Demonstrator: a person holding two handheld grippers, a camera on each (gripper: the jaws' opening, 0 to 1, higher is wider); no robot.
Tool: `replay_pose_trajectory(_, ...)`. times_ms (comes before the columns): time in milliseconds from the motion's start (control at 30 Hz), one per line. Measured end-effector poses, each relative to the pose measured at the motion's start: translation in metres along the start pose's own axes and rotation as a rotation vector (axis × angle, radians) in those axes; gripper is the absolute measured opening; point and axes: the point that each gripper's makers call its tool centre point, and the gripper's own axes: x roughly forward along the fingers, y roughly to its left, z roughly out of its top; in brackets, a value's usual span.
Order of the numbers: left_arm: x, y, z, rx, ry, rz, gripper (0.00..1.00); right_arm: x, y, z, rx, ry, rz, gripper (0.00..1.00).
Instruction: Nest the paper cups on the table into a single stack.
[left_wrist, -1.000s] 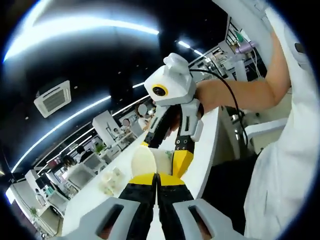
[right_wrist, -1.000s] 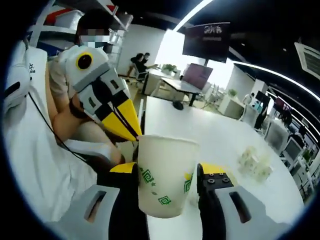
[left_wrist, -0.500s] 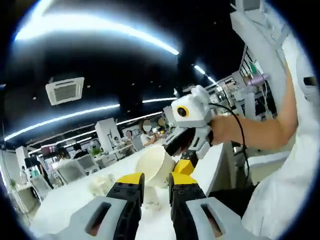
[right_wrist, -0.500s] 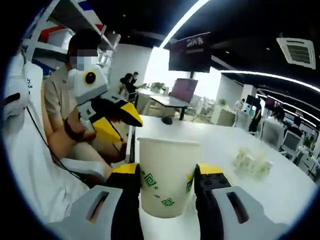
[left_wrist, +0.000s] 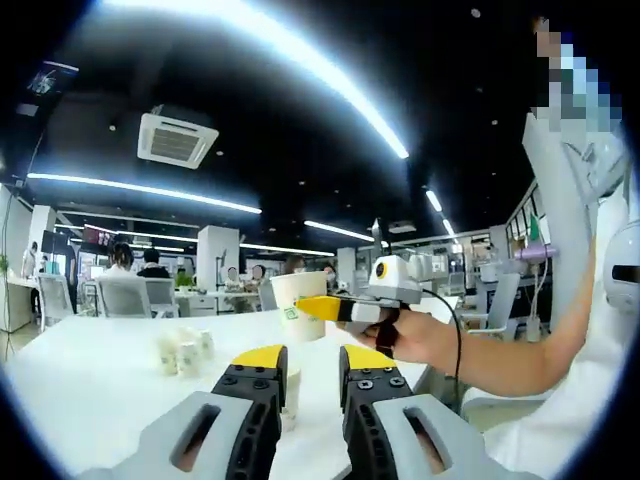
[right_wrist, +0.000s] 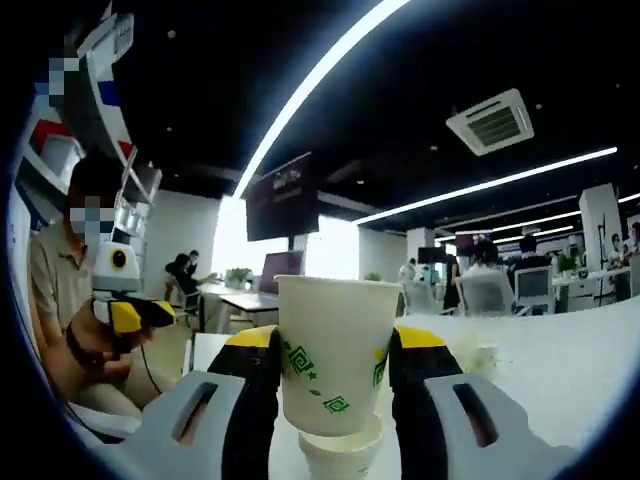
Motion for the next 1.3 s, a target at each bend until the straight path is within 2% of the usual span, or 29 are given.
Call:
replay_pose_trajectory(200,0.003,-0.003,-0.004,0.025,0.011,-0.017,0.22,0.021,-0.006,-0.025,0.023,0.014,-0.011,0.46)
replay_pose_trajectory(233,0.003,-0.002,-0.005,0.031,0.017,-0.014,0.22,0.023,-0.005,-0.029,0.011,0.025,-0.010,0.46)
replay_pose_trajectory(300,0.000,0.002,-0.005,0.045,0.018,-0.004,0.21,0.025,-0.006,-0.038,-0.064,0.055,-0.028,0.46)
replay_pose_trajectory(367,-0.004,0.008,-0.003,0.039,0.009,0.010,0.21,0.028,-0.004,-0.045,-0.076,0.069,-0.027,0.46)
replay_pose_trajectory(533,-0.006,0.013,-0.004,0.036,0.007,0.023,0.20,0.029,-0.004,-0.052,-0.078,0.076,-0.031,0.46)
replay_pose_trajectory(933,-0.007,0.017,-0.003,0.040,0.002,0.037,0.18,0.028,0.006,-0.063,-0.147,0.108,-0.008,0.47)
replay_pose_trajectory(1067,-0.007,0.017,-0.004,0.037,-0.001,0.040,0.18,0.024,0.008,-0.074,-0.158,0.140,-0.004,0.59)
replay_pose_trajectory(1300,-0.002,0.013,-0.005,0.038,0.003,0.032,0.18,0.014,0.005,-0.076,-0.124,0.139,-0.023,0.61)
